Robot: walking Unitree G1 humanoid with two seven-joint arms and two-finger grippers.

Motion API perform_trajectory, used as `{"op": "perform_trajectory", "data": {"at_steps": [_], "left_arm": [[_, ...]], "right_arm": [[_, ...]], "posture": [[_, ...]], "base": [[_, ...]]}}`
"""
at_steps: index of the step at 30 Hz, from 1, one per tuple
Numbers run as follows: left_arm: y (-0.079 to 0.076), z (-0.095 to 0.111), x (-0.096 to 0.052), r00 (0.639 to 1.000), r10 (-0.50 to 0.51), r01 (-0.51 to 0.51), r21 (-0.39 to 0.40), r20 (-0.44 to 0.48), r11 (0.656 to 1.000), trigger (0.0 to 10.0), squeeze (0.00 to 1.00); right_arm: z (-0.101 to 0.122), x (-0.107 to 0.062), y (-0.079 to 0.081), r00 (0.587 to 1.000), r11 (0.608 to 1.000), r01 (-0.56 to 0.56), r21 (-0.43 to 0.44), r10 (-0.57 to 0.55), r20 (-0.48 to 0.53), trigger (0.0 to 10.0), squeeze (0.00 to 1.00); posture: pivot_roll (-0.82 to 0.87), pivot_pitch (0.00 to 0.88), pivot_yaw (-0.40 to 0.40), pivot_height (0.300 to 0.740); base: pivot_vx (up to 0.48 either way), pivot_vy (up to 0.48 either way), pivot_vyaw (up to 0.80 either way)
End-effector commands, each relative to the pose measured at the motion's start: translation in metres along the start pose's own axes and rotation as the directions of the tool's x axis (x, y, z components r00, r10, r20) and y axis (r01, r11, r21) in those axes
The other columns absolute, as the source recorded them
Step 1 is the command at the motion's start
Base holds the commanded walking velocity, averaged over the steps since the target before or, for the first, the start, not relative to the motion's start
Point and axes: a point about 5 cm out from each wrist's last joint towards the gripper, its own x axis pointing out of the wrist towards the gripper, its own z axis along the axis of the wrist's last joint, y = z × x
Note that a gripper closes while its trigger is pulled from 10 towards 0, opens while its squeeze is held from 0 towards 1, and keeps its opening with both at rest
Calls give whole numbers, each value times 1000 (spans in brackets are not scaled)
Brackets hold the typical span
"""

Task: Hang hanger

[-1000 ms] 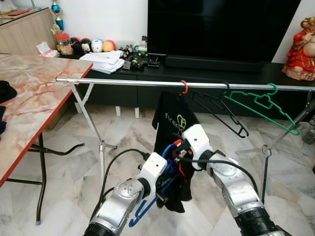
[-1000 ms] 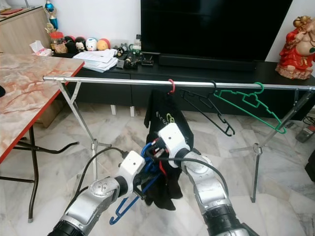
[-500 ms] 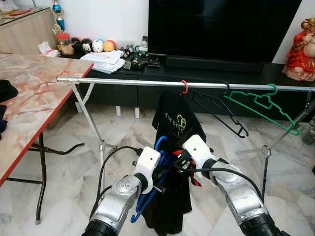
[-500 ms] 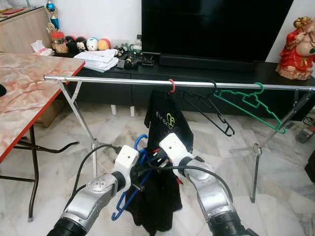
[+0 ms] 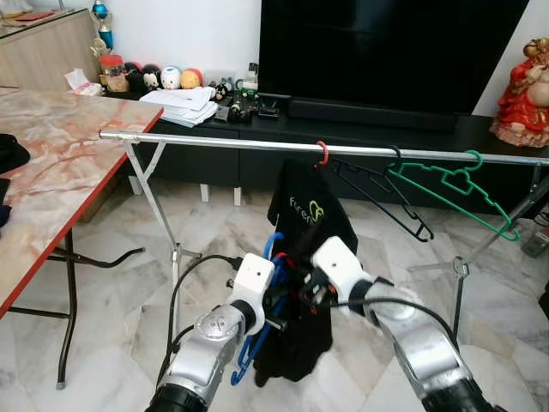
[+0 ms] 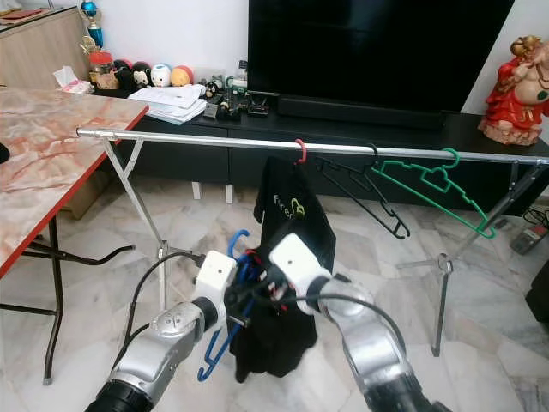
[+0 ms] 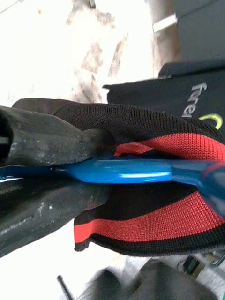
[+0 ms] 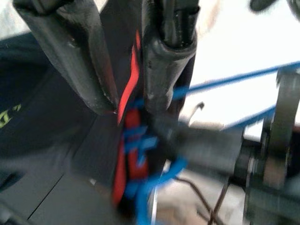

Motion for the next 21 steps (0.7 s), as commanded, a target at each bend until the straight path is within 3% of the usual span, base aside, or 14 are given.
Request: {"op": "perform_trajectory", "data": {"at_steps": [1,8,9,12,16,19,20,21], "left_arm": [[-4,15,4,997,-11,12,-13,74,1000,10000,0],[-2,16,4,996,15,-13,-20,92,1000,10000,0],[-2,15,4,995,12,-9,-30,96,1000,10000,0],[-4,14,4,996,-11,13,-24,86,1000,10000,0],[-9,7,2,993,-103,102,21,54,995,10000,0],[-13,-6,-1,977,-208,210,67,-42,975,10000,0],[-17,-14,-4,959,-269,278,109,-94,954,10000,0],[-17,-14,-4,959,-269,278,109,-94,954,10000,0]], "right_arm": [[3,-5,-2,1000,999,4,-43,-5,-16,10000,1000],[-13,-15,11,990,992,-78,-97,65,-126,10000,1000],[-26,-24,19,975,984,-116,-138,87,-205,10000,1000],[-32,-30,15,971,980,-85,-180,41,-236,10000,1000],[-20,-42,-27,963,967,210,-144,-230,-140,10000,1000],[-3,-60,-69,893,892,431,-135,-443,-78,10000,1000],[4,-68,-85,861,858,493,-144,-505,-56,10000,800],[4,-68,-85,861,858,493,-144,-505,-56,10000,800]], "posture": [[59,0,-49,740],[66,0,-62,740],[57,0,-58,740],[54,0,-57,740],[40,0,-53,740],[37,0,-52,740],[37,0,-54,740],[37,0,-54,740]], "base": [[0,0,0],[0,0,0],[0,0,0],[0,0,0],[0,0,0],[0,0,0],[0,0,0],[0,0,0]]}}
